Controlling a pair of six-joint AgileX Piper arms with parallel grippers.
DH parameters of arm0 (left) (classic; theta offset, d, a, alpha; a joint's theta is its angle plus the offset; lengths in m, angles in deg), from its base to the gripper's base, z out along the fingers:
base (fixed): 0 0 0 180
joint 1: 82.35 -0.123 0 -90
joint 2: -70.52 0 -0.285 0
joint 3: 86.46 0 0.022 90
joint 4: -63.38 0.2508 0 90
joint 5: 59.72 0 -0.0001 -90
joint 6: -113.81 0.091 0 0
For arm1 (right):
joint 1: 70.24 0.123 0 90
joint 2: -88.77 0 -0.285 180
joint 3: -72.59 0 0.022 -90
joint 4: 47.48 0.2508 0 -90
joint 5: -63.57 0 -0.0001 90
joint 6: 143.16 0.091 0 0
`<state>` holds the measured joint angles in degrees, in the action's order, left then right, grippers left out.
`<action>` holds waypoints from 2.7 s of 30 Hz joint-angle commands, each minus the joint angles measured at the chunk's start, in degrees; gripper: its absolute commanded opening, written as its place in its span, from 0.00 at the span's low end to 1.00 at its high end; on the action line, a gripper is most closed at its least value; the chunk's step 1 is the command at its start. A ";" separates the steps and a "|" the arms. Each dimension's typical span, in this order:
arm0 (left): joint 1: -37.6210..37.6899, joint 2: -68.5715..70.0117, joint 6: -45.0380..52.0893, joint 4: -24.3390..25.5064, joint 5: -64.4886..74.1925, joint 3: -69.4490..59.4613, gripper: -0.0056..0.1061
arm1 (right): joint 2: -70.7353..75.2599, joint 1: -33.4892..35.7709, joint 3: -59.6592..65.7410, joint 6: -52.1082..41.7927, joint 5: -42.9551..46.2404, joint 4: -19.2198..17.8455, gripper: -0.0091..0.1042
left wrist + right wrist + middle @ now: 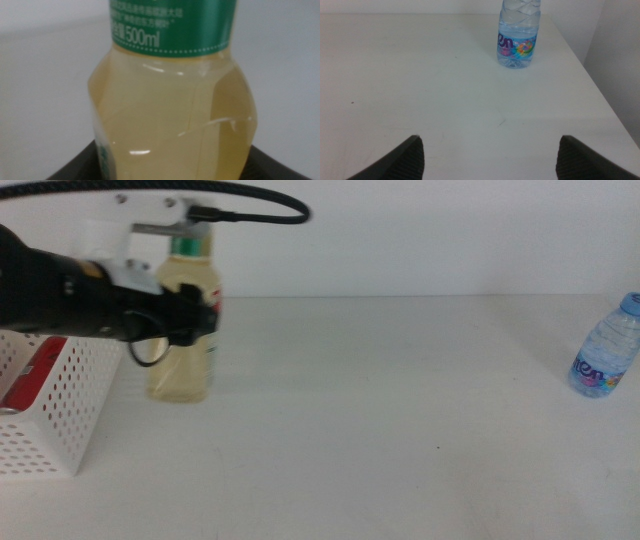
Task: Use arms to grab the bottles and put them into the dustbin to the left of the table.
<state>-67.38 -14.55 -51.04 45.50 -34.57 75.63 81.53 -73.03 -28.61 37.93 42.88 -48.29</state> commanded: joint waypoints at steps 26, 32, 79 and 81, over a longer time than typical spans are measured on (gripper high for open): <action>-29.31 -15.82 -1.83 6.91 46.39 42.62 0.01 | 1.57 0.00 -0.45 -0.72 2.86 -0.77 0.78; -32.55 -20.92 -0.28 6.93 50.14 46.10 0.01 | 1.57 0.00 -0.45 -0.72 2.86 -0.77 0.78; -32.82 -31.32 2.53 2.99 50.23 46.71 0.86 | 1.57 0.00 -0.45 -0.72 2.86 -0.77 0.78; -32.82 -29.06 1.36 2.36 50.11 46.71 0.86 | 1.57 0.00 -0.45 -0.72 2.86 -0.77 0.78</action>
<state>-100.34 -49.15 -48.58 50.11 11.18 120.50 81.53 -73.03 -28.61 37.93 42.88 -48.29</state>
